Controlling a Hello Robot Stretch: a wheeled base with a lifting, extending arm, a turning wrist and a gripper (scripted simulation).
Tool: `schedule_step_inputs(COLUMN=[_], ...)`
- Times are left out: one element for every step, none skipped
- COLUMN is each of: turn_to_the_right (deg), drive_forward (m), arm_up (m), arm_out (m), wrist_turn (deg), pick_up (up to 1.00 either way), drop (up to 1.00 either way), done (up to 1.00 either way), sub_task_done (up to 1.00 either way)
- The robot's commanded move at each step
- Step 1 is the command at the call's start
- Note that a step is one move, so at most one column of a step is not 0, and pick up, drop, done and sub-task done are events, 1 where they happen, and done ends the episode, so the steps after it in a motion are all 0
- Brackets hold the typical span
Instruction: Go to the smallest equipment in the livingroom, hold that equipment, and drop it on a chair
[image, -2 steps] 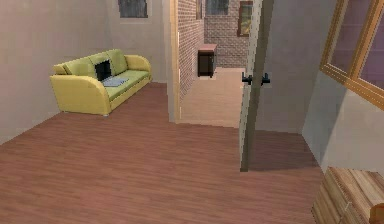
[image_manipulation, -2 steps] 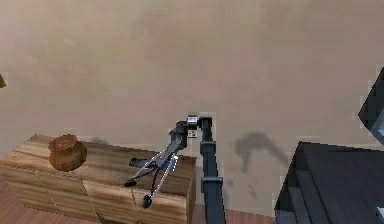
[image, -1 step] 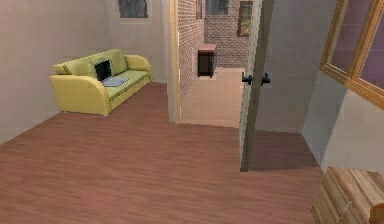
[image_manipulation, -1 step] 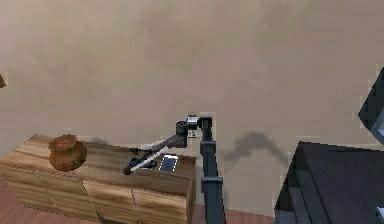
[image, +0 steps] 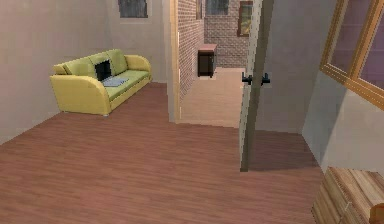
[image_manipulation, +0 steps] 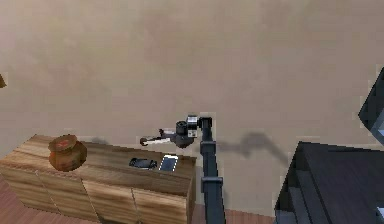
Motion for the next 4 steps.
schedule_step_inputs(turn_to_the_right=[0.0, 0.0, 0.0, 0.0], drive_forward=[0.00, 0.00, 0.00, 0.00], arm_up=[0.00, -0.30, 0.00, 0.10], arm_out=[0.00, 0.00, 0.00, 0.00], wrist_turn=[18.0, 0.0, 0.0, 0.0], pick_up=[0.00, 0.00, 1.00, 0.00], drop=[0.00, 0.00, 0.00, 0.00], done=[0.00, 0.00, 0.00, 0.00], sub_task_done=[0.00, 0.00, 0.00, 0.00])
